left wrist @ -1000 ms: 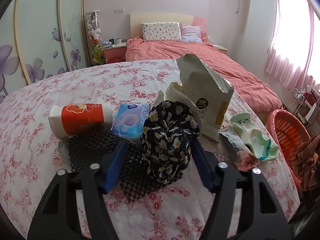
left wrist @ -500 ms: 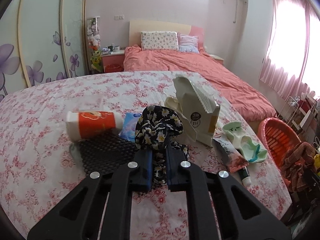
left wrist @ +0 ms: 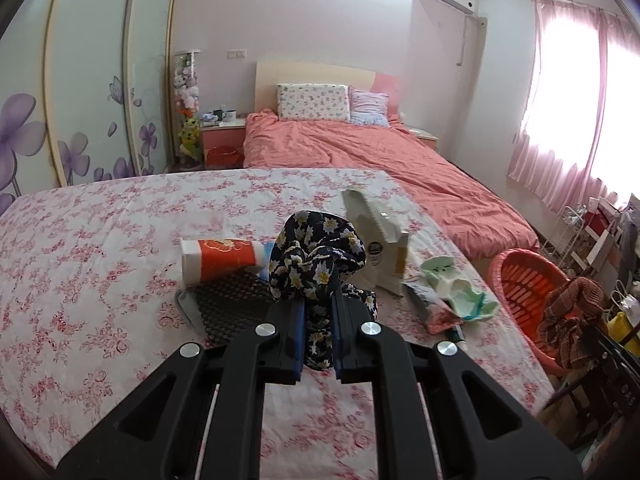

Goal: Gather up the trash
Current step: 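Carry both cloths over the orange basket and open both tools to drop them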

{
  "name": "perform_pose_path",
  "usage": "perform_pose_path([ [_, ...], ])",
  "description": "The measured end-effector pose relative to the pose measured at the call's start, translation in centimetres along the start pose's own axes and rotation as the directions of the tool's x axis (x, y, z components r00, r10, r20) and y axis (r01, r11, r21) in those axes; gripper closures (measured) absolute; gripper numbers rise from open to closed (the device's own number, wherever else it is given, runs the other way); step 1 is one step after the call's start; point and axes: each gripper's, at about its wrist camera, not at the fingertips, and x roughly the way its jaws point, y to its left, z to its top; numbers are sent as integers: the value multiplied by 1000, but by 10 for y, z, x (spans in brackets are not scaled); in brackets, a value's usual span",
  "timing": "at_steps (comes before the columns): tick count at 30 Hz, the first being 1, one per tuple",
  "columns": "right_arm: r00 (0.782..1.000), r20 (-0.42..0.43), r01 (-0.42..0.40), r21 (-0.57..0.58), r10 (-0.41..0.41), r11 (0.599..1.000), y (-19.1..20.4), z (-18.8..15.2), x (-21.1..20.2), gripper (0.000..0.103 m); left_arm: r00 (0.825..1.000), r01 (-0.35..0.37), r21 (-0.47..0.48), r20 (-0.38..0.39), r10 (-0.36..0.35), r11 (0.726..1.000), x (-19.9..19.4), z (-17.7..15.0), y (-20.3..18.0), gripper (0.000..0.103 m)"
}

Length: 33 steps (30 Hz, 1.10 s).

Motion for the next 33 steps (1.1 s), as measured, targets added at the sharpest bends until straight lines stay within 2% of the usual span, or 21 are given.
perform_pose_path([
  [10, 999, 42, 32, 27, -33, 999, -22, 4, -19, 89, 995, 103, 43, 9, -103, 994, -12, 1, -38, 93],
  [16, 996, 60, 65, 58, -68, 996, -47, 8, -22, 89, 983, 183, 80, -11, -182, 980, -6, 2, -76, 93],
  [25, 988, 82, 124, 115, -133, 986, -87, 17, -16, 89, 945, 325, 124, -71, -319, 937, 15, -4, -137, 93],
  [33, 979, 98, 162, 176, -181, 971, -127, 22, -7, 89, 912, 408, 152, -117, -393, 900, 36, -10, -182, 93],
])
